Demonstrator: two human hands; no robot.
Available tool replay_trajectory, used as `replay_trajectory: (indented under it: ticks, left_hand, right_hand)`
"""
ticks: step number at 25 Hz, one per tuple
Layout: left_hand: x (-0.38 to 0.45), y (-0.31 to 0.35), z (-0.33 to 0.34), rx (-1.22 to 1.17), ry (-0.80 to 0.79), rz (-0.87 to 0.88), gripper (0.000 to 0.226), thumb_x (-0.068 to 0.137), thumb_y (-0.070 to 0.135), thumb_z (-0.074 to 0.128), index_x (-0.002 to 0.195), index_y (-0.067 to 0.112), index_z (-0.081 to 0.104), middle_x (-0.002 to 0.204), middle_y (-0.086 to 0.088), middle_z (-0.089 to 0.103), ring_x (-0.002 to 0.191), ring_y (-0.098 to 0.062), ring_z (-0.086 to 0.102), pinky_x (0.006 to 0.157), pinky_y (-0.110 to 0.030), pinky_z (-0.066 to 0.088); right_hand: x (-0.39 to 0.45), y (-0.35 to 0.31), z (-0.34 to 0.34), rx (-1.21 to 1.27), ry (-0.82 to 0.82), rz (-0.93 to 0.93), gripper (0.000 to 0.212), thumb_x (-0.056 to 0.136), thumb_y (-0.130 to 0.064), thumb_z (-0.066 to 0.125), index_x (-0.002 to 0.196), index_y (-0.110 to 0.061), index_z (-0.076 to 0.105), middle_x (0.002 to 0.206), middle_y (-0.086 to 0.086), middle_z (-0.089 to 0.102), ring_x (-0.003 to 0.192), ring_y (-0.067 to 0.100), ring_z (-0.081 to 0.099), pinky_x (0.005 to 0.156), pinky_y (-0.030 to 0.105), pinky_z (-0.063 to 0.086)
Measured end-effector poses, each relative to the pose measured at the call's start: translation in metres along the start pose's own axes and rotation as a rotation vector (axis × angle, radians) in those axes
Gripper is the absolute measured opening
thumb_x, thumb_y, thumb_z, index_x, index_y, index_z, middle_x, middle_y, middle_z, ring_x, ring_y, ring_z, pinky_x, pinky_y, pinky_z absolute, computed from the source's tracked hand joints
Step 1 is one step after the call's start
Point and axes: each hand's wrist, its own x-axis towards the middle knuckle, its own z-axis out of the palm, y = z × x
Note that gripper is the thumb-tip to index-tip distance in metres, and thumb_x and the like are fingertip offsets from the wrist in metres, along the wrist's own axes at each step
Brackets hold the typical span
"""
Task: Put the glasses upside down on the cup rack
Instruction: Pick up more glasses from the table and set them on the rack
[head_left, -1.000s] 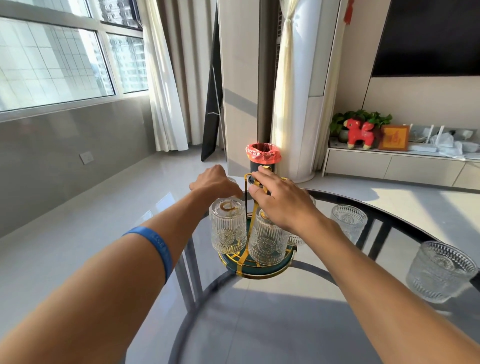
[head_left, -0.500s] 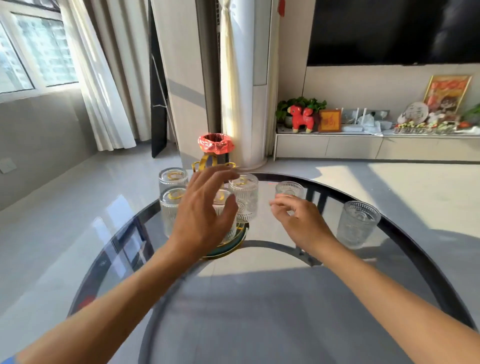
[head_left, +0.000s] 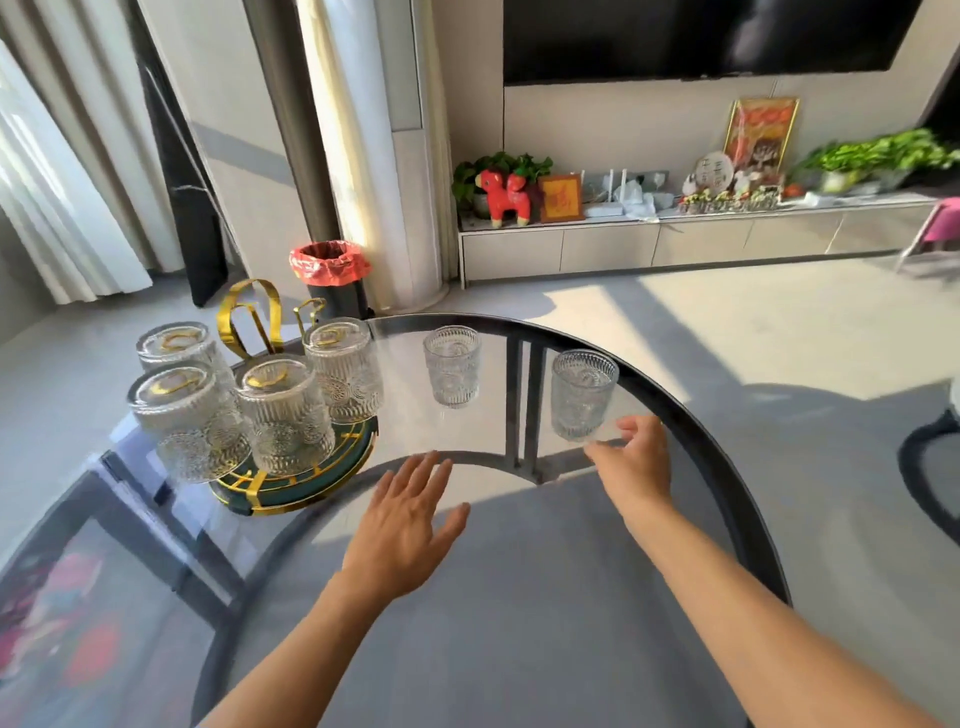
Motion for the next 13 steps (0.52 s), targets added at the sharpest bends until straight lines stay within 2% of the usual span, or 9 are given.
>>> replay_trajectory:
  ticks: [3, 6, 8, 11, 13]
  left_hand:
    - [0.001, -0.002, 0.002, 0.018, 0.006, 0.002, 0.072, 0.093, 0.065, 0.016, 0.156, 0.029, 0.013, 0.165, 0.007, 0.006, 0.149, -0.007, -0.005, 0.116, -0.029, -0.009]
    - [0.001, -0.001, 0.001, 0.028, -0.002, -0.012, 0.071, 0.094, 0.064, 0.017, 0.156, 0.029, 0.013, 0.165, 0.008, 0.005, 0.151, -0.011, -0.002, 0.116, -0.028, -0.009]
    - [0.000, 0.000, 0.001, 0.023, -0.003, -0.016, 0.072, 0.093, 0.065, 0.015, 0.156, 0.029, 0.013, 0.165, 0.008, 0.004, 0.151, -0.011, -0.003, 0.116, -0.028, -0.009]
    - [0.001, -0.001, -0.001, 0.009, -0.004, -0.013, 0.074, 0.092, 0.067, 0.013, 0.156, 0.029, 0.013, 0.165, 0.007, 0.004, 0.152, -0.011, -0.003, 0.116, -0.028, -0.009]
    - [0.001, 0.000, -0.002, 0.002, -0.017, -0.005, 0.073, 0.093, 0.066, 0.014, 0.156, 0.029, 0.012, 0.165, 0.006, 0.004, 0.152, -0.012, -0.003, 0.117, -0.029, -0.009]
  right_hand:
    - [0.012, -0.002, 0.013, -0.011, -0.025, -0.028, 0.089, 0.066, -0.029, 0.079, 0.140, -0.019, 0.032, 0.146, 0.005, 0.041, 0.125, 0.031, 0.046, 0.100, 0.041, 0.040]
    - [0.027, -0.002, 0.020, -0.040, -0.089, -0.048, 0.106, 0.063, -0.036, 0.082, 0.147, -0.027, 0.020, 0.151, 0.001, 0.039, 0.132, 0.032, 0.039, 0.107, 0.045, 0.034]
    - [0.034, -0.002, 0.021, -0.013, -0.108, -0.054, 0.100, 0.061, -0.039, 0.082, 0.144, -0.034, 0.026, 0.145, 0.001, 0.048, 0.129, 0.030, 0.044, 0.106, 0.045, 0.036]
    - [0.037, -0.003, 0.021, 0.048, -0.124, -0.051, 0.078, 0.055, -0.042, 0.082, 0.124, -0.036, 0.046, 0.131, -0.002, 0.060, 0.120, 0.026, 0.053, 0.102, 0.045, 0.041]
    - [0.030, -0.004, 0.019, 0.066, -0.167, -0.039, 0.070, 0.052, -0.043, 0.084, 0.110, -0.038, 0.046, 0.124, -0.005, 0.060, 0.119, 0.025, 0.051, 0.096, 0.041, 0.043]
